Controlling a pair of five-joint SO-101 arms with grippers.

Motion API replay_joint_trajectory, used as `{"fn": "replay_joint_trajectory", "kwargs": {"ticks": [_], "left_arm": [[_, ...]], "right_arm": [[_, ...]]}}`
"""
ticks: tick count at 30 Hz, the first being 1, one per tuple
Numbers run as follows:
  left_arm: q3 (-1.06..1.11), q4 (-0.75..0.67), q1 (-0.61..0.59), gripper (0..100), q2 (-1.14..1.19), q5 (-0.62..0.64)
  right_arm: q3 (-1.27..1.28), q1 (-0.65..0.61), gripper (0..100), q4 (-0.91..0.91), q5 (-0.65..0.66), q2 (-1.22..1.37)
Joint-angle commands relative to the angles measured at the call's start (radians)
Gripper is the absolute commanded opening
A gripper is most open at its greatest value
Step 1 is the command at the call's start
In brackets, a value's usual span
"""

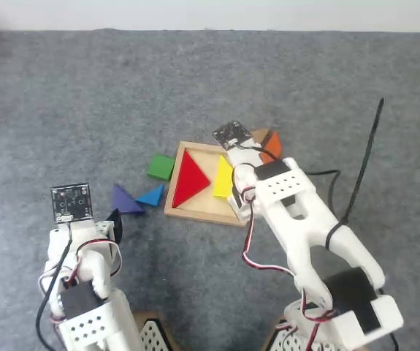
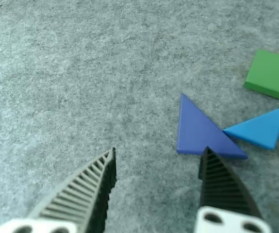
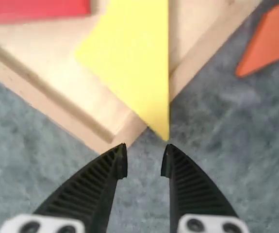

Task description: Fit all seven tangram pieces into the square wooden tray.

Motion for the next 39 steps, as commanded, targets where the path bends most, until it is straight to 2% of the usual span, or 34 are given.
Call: {"fn": "replay_joint_trajectory", "kwargs": {"ticks": [1,8,14,25,34,39], "left_arm": [[-0.022,0.003,0.005,27,-0.017,0.008],[-0.022,0.003,0.005,27,-0.017,0.008],[-0.022,0.003,0.005,27,-0.017,0.008],[-0.022,0.003,0.005,27,-0.017,0.008],[-0.022,0.003,0.005,27,-0.017,0.008],[-0.022,0.003,0.005,27,-0.017,0.008]], "right_arm": [[-0.032,0.015,12.6,-0.035,0.015,-0.002],[-0.201,0.073,12.6,-0.044,0.015,0.232],[-0.338,0.111,12.6,-0.041,0.015,0.32],[-0.54,0.101,12.6,-0.041,0.015,0.461],[-0.732,0.027,12.6,-0.041,0.014,0.641],[-0.763,0.016,12.9,-0.015,0.002,0.616]]}}
